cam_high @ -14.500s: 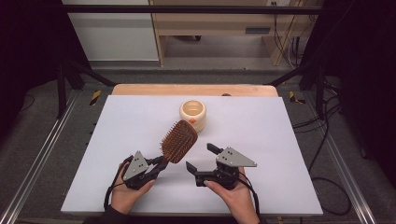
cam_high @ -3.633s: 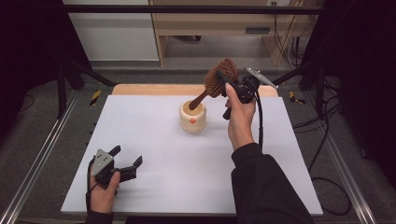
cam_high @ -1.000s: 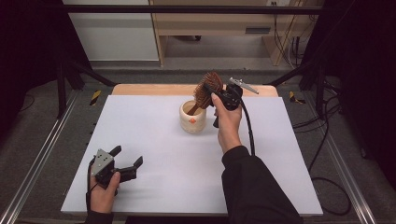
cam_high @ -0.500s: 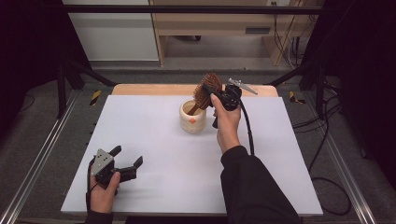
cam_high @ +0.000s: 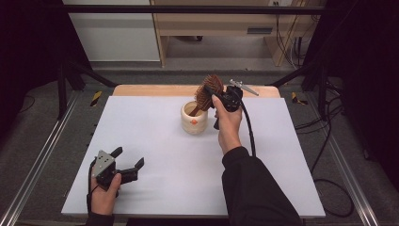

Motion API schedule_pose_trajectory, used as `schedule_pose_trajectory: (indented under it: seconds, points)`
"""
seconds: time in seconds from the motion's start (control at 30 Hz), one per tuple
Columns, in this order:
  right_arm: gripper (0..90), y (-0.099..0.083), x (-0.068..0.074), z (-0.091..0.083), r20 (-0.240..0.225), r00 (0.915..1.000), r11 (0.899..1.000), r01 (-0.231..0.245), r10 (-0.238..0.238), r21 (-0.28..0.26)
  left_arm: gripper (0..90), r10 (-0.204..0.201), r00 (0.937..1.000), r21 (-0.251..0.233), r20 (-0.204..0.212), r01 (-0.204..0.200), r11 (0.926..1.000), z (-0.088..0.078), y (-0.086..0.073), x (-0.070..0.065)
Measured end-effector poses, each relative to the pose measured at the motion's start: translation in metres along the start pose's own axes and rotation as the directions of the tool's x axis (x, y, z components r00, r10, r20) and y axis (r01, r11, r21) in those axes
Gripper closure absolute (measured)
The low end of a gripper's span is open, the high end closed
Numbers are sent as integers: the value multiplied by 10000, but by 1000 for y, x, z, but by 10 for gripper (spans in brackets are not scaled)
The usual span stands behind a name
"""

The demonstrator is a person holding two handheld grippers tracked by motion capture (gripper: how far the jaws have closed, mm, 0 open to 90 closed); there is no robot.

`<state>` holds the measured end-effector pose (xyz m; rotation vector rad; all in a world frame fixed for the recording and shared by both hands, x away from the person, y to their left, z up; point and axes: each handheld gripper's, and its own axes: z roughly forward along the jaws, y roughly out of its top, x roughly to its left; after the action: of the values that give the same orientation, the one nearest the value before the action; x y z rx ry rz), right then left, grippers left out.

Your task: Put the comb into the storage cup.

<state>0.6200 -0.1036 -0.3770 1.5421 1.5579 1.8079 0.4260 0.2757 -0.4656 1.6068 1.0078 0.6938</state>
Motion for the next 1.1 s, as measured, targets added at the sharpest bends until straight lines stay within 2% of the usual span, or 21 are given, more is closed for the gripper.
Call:
schedule_pose_trajectory:
  seconds: [1.1]
  points:
    - [494, -3, -4, 4, 36, 9999, 9998, -127, 127, 179, 31, 14, 10000, 85, 84, -15, 10000, 2, -1, -1]
